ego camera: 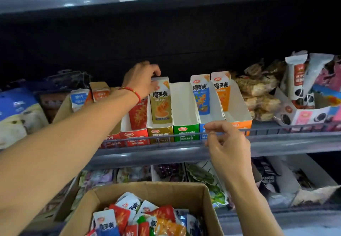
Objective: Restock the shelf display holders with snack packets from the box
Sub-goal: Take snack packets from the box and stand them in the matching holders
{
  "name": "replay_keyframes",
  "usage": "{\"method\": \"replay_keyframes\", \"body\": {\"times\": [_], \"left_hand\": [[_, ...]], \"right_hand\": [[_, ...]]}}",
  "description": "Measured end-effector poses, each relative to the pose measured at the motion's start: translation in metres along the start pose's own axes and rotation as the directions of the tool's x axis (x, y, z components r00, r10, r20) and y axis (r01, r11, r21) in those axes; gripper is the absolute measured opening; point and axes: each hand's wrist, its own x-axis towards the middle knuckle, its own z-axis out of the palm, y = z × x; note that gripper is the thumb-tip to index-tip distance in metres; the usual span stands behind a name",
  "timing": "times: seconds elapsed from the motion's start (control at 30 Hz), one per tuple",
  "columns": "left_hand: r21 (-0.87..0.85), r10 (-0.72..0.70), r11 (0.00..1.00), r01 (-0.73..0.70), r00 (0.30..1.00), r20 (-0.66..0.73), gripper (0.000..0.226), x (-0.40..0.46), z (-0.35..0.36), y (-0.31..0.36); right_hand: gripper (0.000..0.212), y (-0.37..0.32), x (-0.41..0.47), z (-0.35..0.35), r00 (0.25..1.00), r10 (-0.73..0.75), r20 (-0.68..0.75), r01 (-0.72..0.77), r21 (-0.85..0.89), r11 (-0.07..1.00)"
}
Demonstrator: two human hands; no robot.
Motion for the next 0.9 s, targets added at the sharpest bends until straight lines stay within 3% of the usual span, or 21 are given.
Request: {"method": "replay_keyframes", "body": {"times": [0.17, 0.23, 0.37, 0.47, 0.53, 0.63, 0.7, 0.8, 0.9], "left_hand": [[-0.217, 0.038, 0.974, -0.068, 0.989, -0.142, 0.023, -0.092, -0.012, -0.008], [-0.336, 0.001, 0.941, -0.04, 0.993, -0.117, 0.026, -0.149, -0.013, -0.013], [-0.469, -0.056, 0.876, 0.109, 0.991, 0.125, 0.03, -0.26, 0.004, -0.03], [-0.358, -0.036, 0.913, 0.194, 0.914, 0.404, 0.031, -0.318, 0.029, -0.053], [-0.272, -0.009, 0.942, 0.198, 0.824, 0.567, 0.03, -0.339, 0.044, -0.064], [-0.241, -0.014, 0.942, 0.232, 0.748, 0.664, 0.025, -0.348, 0.054, -0.071], [-0.18, -0.071, 0.954, 0.241, 0.762, 0.644, 0.029, -0.347, 0.053, -0.077], [-0.133, -0.102, 0.962, 0.24, 0.763, 0.639, 0.033, -0.346, 0.049, -0.085], [-0.141, -0.103, 0.959, 0.247, 0.763, 0.638, 0.032, -0.345, 0.044, -0.088]], "right_hand": [[0.017, 0.005, -0.011, 0.016, 0.972, -0.121, 0.203, 0.138, -0.073, 0.988], [0.016, 0.006, -0.021, 0.027, 0.911, -0.153, 0.383, 0.231, -0.166, 0.959], [0.02, 0.027, -0.052, 0.061, 0.644, 0.054, 0.763, 0.421, -0.413, 0.808], [0.025, 0.056, -0.082, 0.089, 0.415, 0.278, 0.866, 0.507, -0.474, 0.72], [0.021, 0.07, -0.1, 0.104, 0.326, 0.358, 0.875, 0.488, -0.48, 0.729], [0.036, 0.088, -0.123, 0.128, 0.368, 0.44, 0.819, 0.446, -0.571, 0.689], [0.043, 0.099, -0.135, 0.145, 0.438, 0.476, 0.763, 0.401, -0.64, 0.656], [0.045, 0.11, -0.145, 0.167, 0.528, 0.489, 0.694, 0.245, -0.676, 0.695], [0.043, 0.111, -0.15, 0.18, 0.558, 0.519, 0.647, 0.106, -0.677, 0.729]]}}
